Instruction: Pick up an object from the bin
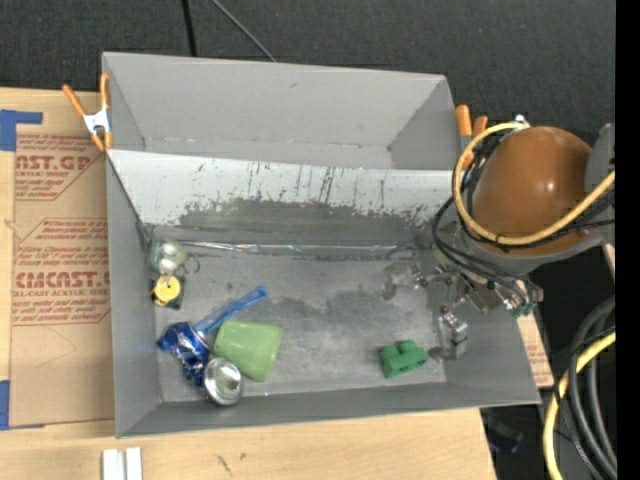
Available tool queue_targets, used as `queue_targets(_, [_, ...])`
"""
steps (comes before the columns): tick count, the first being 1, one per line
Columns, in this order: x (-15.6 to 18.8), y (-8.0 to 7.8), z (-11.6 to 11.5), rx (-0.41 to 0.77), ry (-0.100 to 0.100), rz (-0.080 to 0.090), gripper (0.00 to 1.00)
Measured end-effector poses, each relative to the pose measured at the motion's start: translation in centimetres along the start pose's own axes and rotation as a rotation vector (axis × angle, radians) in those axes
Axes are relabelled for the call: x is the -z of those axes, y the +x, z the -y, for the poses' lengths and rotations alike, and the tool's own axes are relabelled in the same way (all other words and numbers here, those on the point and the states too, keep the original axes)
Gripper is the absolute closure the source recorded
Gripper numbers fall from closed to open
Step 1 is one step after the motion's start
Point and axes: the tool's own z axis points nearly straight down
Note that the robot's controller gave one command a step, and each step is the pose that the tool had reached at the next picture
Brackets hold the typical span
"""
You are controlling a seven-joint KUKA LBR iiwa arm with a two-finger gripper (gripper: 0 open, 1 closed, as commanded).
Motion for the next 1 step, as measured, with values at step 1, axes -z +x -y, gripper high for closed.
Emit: queue_targets(1, [-8.03, 3.14, 3.85, 0.062, 0.002, -0.002, 0.00])
